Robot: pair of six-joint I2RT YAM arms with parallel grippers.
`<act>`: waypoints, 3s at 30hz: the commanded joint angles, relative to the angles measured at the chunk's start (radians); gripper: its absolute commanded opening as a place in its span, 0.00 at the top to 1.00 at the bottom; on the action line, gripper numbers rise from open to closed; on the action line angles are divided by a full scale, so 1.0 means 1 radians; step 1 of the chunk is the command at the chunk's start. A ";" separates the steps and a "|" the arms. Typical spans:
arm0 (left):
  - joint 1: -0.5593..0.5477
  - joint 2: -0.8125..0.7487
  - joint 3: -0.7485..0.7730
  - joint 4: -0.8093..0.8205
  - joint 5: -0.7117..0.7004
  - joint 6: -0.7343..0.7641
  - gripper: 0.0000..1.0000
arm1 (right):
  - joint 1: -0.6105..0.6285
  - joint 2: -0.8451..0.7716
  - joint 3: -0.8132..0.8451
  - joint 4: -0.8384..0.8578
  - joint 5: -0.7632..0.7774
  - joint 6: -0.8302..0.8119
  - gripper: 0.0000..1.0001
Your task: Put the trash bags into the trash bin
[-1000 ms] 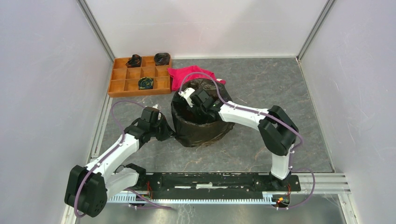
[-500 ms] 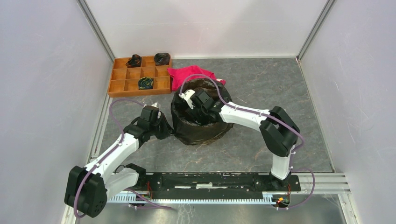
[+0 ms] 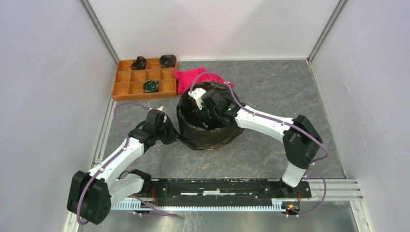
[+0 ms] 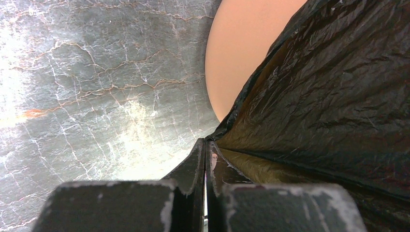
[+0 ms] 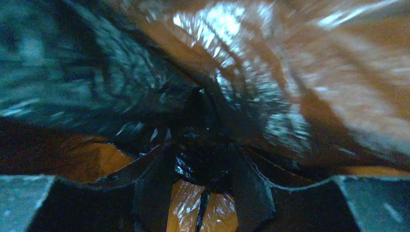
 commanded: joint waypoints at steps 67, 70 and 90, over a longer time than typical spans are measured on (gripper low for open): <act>0.004 -0.389 0.230 -0.286 -0.246 -0.012 0.16 | -0.044 -0.201 0.090 -0.020 0.001 0.029 0.08; 0.005 -0.391 0.258 -0.283 -0.248 0.009 0.16 | -0.043 -0.142 0.119 -0.048 0.139 -0.004 0.12; 0.005 -0.369 0.338 -0.297 -0.294 0.071 0.14 | 0.075 -0.164 0.136 -0.092 0.126 0.029 0.17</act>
